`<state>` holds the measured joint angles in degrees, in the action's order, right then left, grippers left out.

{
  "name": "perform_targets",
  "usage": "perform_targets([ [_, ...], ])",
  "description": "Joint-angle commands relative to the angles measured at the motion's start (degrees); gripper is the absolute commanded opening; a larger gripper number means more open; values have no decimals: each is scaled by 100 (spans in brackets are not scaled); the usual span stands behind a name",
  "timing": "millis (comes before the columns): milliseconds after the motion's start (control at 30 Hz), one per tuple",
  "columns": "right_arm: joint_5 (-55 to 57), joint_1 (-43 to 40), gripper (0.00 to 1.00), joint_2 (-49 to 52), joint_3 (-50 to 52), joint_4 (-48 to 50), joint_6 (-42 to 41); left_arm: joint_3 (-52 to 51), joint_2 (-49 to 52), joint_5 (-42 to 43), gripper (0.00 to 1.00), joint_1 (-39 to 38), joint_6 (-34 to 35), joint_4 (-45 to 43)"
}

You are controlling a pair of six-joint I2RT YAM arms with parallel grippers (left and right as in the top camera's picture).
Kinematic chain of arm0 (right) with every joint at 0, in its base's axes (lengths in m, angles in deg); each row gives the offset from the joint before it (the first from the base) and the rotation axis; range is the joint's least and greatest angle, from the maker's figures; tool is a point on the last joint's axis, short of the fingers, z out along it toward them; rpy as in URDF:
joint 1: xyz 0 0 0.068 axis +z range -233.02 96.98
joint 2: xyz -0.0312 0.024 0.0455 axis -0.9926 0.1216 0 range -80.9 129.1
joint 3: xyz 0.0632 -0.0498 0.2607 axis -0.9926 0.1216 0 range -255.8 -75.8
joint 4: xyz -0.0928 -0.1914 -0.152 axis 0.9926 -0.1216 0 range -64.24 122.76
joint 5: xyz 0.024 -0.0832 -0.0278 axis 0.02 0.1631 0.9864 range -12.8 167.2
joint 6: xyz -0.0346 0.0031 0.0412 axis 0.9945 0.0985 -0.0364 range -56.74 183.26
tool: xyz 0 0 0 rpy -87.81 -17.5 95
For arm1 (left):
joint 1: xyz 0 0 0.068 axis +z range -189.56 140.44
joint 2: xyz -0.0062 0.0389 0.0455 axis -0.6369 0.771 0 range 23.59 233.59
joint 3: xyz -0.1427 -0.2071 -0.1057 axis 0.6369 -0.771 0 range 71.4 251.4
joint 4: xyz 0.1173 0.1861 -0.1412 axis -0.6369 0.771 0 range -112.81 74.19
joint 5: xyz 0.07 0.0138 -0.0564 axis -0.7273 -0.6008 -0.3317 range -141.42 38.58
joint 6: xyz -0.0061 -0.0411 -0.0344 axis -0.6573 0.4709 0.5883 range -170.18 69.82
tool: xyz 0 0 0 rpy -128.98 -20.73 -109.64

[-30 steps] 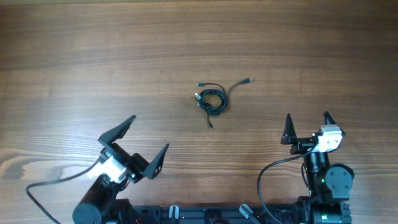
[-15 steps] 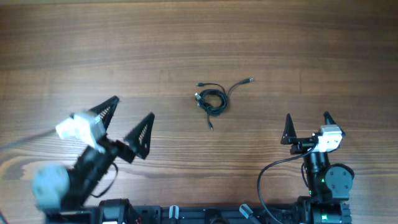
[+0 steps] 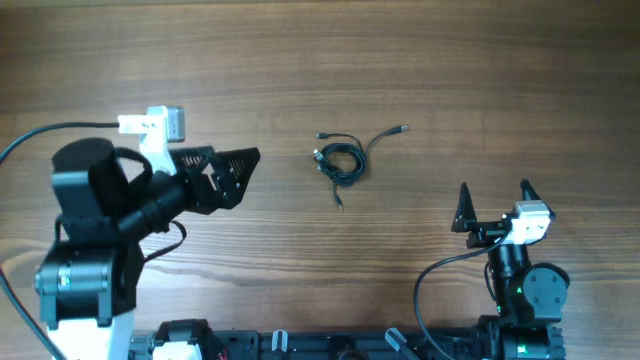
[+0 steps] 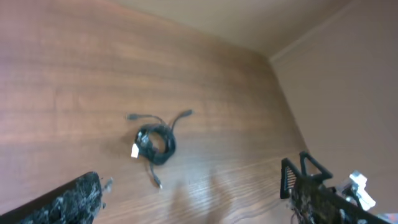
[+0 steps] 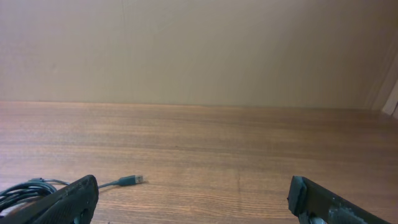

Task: Untangle cables
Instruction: 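Raise the left arm and move its gripper toward the black cable bundle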

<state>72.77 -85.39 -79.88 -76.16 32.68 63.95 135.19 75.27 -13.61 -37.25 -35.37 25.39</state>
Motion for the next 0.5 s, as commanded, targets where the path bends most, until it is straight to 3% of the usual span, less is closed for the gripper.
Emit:
perform_targets([
  [0,57,-22,100,-22,7,13,-79,1102,470,-800,100,-35,81,861],
  [167,57,-22,100,-22,7,13,-79,2455,1373,-1537,100,-33,46,2354],
  [467,57,-24,100,-22,7,13,-79,2476,1974,-1276,100,-192,109,2754],
])
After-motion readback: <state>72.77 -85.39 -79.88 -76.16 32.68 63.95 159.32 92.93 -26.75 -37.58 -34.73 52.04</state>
